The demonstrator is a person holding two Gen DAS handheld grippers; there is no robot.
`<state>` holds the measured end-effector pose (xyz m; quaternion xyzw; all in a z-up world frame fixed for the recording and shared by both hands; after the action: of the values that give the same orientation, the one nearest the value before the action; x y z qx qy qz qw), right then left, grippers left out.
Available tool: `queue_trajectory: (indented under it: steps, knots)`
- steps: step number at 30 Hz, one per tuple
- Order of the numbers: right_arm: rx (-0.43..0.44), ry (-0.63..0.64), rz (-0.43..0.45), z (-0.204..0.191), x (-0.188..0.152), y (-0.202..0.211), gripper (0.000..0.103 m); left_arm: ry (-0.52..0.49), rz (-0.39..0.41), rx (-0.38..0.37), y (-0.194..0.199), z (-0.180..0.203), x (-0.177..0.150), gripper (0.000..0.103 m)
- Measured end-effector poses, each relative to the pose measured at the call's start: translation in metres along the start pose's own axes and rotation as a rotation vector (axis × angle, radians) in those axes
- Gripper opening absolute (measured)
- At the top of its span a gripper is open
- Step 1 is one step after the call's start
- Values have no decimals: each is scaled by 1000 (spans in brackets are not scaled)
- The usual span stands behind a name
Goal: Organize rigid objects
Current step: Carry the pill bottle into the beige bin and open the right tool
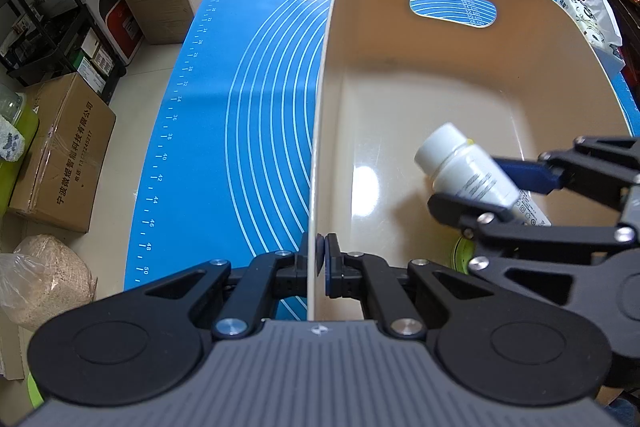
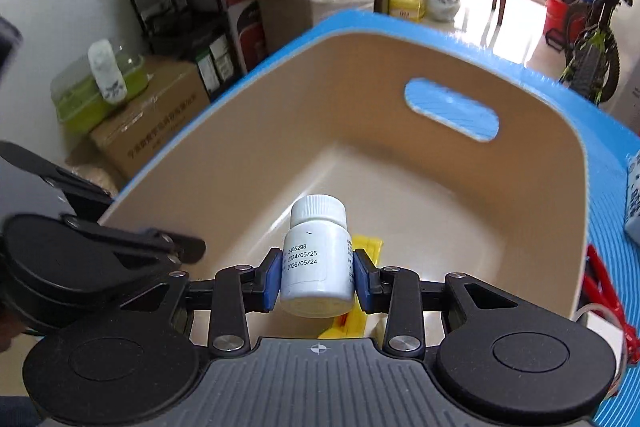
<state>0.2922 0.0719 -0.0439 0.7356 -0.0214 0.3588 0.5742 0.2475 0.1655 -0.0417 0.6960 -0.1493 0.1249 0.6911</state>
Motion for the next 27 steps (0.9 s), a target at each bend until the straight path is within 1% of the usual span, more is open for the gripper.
queue_trajectory:
  steps: [6,9,15,20,27]
  knots:
    - [-1,20,-14,-3,0,-3,43,0,0,0,0,0,0,6]
    - [-2,6,-24,-2,0,-6,51,0,0,0,0,0,0,6]
    - [19,-59,-13,9,-1,-3,52,0,0,0,0,0,0,6]
    - [39,-100,37,19,-1,13,52,0,0,1,0,0,0,6]
    - [2,-161,153,48,-1,56,53,0,0,0,0,0,0,6]
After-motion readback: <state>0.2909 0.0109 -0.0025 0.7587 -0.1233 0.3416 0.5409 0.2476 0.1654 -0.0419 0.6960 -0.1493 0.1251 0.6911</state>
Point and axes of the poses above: each gripper's, at about its wrist camera, not at the fingertips, and y roughly against the way its jaws point, z to its right, x to its top, the point moved 1 cm from there along -y, roughly the way its jaws point, and after that the axes turned 1 degree about -x, right-handed, at the moved point
